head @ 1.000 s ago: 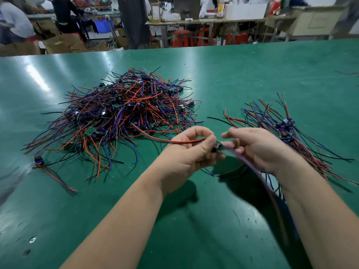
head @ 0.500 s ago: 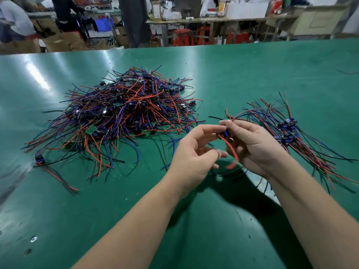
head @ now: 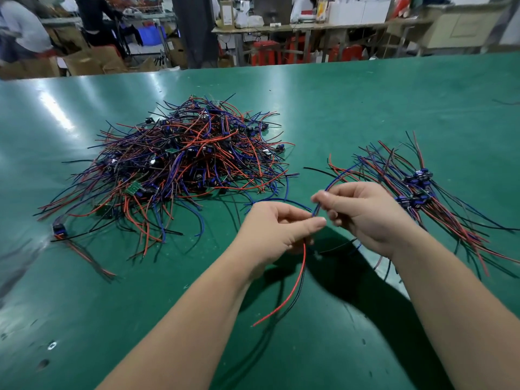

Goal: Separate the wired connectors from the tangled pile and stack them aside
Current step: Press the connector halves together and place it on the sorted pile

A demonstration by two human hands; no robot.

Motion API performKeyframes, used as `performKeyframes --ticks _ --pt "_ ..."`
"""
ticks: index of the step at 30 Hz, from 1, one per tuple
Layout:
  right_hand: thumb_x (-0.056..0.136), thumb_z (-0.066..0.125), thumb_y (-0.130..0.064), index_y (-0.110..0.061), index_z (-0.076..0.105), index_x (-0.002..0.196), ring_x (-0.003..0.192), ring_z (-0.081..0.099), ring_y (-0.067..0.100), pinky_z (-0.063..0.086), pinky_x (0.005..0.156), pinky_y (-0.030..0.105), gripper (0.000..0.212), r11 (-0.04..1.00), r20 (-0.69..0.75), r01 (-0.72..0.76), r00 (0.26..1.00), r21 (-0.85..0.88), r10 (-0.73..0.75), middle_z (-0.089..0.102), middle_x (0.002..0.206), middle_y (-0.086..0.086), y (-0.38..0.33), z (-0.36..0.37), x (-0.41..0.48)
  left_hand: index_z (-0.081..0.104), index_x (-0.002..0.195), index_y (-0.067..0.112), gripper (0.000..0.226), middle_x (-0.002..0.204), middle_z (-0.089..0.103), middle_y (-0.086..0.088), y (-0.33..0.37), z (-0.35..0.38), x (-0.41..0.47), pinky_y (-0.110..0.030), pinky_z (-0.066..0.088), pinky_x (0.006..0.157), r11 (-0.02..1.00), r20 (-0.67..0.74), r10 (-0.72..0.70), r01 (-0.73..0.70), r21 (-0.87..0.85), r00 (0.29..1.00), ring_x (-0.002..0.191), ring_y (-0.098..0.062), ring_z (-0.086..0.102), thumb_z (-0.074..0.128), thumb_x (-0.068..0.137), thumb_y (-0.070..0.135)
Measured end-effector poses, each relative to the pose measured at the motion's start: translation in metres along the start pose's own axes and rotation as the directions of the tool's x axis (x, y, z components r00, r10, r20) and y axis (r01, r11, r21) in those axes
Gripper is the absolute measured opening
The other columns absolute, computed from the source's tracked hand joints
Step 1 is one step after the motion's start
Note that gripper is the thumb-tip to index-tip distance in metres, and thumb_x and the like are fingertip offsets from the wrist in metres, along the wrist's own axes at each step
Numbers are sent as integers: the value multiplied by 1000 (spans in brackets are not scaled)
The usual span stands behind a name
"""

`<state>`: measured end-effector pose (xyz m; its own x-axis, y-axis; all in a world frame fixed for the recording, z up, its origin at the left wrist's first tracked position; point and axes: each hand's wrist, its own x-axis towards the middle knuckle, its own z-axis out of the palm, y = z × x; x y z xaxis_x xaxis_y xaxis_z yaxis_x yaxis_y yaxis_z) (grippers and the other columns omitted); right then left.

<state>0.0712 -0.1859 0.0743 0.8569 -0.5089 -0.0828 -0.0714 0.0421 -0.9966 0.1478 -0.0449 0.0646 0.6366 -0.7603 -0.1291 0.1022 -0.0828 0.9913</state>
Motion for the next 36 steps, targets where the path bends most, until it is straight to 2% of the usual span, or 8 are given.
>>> performKeyframes --ticks 7,11,15,17,19,23,29,36 --pt "92 59 -13 -5 65 78 41 49 4 38 39 13 16 957 -343 26 936 290 79 59 50 -2 -11 -36 6 66 82 11 7 78 74 -4 -2 8 -10 -19 55 58 991 281 -131 134 6 951 63 -12 69 73 81 12" --pt "98 49 -17 -13 58 85 42 51 10 40 41 16 17 896 -455 131 886 424 86 61 53 5 -11 -34 8 66 79 11 15 76 74 -5 2 4 -9 -21 56 57 994 230 -91 101 -32 969 62 -12 69 76 74 20" --pt "99 46 -17 -20 44 89 54 57 16 47 52 24 10 892 -556 173 825 417 100 58 80 10 -18 -42 7 66 78 12 26 78 74 -3 5 -1 -1 -19 54 53 975 33 -96 100 -197 995 63 -11 69 73 64 33" --pt "95 55 -14 -17 47 88 55 56 15 46 53 23 10 944 -461 166 887 286 -16 55 78 8 -17 -36 5 66 81 13 19 79 75 -2 5 -3 2 -18 53 51 948 -50 -139 118 -295 989 62 -11 70 73 73 27" --pt "83 70 -15 -19 54 91 54 57 13 45 51 20 18 974 -202 188 966 126 -160 58 79 7 -13 -22 2 64 84 12 13 77 74 -1 4 -3 4 -18 52 48 924 -100 -167 120 -364 981 61 -11 69 71 79 22" --pt "63 84 -21 -30 63 95 67 54 15 48 63 25 40 951 198 262 953 -163 -229 63 90 8 0 3 -6 63 80 10 11 66 71 -1 3 -1 4 -17 52 47 914 -145 -159 90 -396 977 51 -7 64 71 79 18" --pt "68 81 -5 -25 64 91 58 54 12 46 58 22 35 804 175 422 906 -419 -385 64 79 -14 7 15 -6 68 76 9 14 70 72 -4 -1 -1 6 -22 56 58 943 -150 -113 59 -327 982 54 -8 63 69 81 22" --pt "72 77 -3 -25 67 86 62 61 10 50 64 21 28 724 31 421 874 -547 -485 65 80 -6 7 21 -8 66 87 9 17 82 71 -7 1 -5 7 -24 57 63 944 -54 -98 75 -321 994 72 -13 68 62 89 25"
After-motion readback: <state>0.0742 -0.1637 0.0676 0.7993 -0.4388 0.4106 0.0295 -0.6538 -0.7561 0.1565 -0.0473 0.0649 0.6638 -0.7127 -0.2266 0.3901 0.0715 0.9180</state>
